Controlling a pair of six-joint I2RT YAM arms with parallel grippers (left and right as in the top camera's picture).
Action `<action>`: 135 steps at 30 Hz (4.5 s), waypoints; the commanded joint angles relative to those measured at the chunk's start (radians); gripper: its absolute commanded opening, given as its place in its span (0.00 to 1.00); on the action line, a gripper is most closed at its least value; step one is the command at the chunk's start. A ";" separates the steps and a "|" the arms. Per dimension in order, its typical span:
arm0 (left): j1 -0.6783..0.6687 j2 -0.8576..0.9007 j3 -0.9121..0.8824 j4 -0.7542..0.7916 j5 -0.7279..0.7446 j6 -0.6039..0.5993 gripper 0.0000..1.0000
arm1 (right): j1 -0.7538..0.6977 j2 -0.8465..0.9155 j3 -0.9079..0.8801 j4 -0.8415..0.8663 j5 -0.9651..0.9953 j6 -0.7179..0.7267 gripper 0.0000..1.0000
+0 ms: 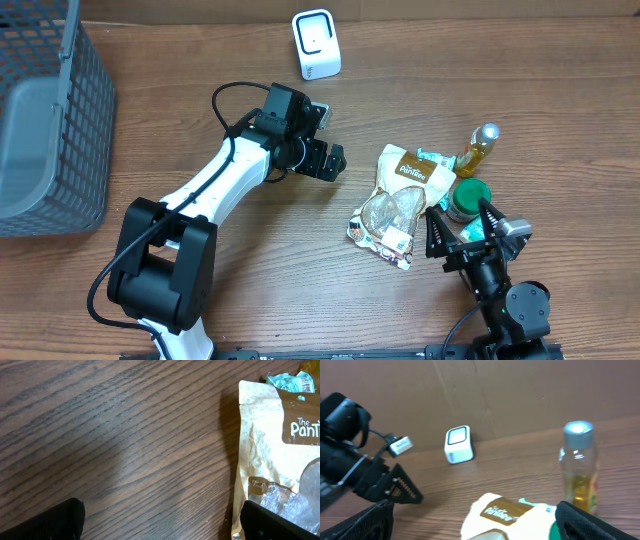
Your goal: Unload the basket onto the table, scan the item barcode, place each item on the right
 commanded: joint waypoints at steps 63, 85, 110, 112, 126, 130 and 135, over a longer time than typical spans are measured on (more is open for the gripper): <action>-0.002 0.005 0.010 0.000 -0.007 -0.010 1.00 | -0.018 -0.010 -0.010 0.006 -0.017 -0.293 1.00; -0.001 0.005 0.010 0.000 -0.007 -0.010 1.00 | -0.018 -0.010 -0.010 0.006 -0.017 -0.293 1.00; -0.001 0.008 0.010 -0.004 -0.182 -0.006 0.99 | -0.018 -0.010 -0.010 0.006 -0.017 -0.293 1.00; -0.002 0.005 0.010 -0.004 -0.182 -0.006 0.99 | -0.018 -0.010 -0.010 0.006 -0.017 -0.293 1.00; -0.048 -0.217 -0.001 -0.046 -0.336 0.045 0.99 | -0.018 -0.010 -0.010 0.006 -0.017 -0.293 1.00; -0.046 -0.307 -0.037 -0.059 -0.336 0.085 1.00 | -0.018 -0.010 -0.010 0.006 -0.017 -0.293 1.00; -0.034 -0.422 -0.145 -0.050 -0.338 0.138 0.99 | -0.018 -0.010 -0.010 0.006 -0.017 -0.293 1.00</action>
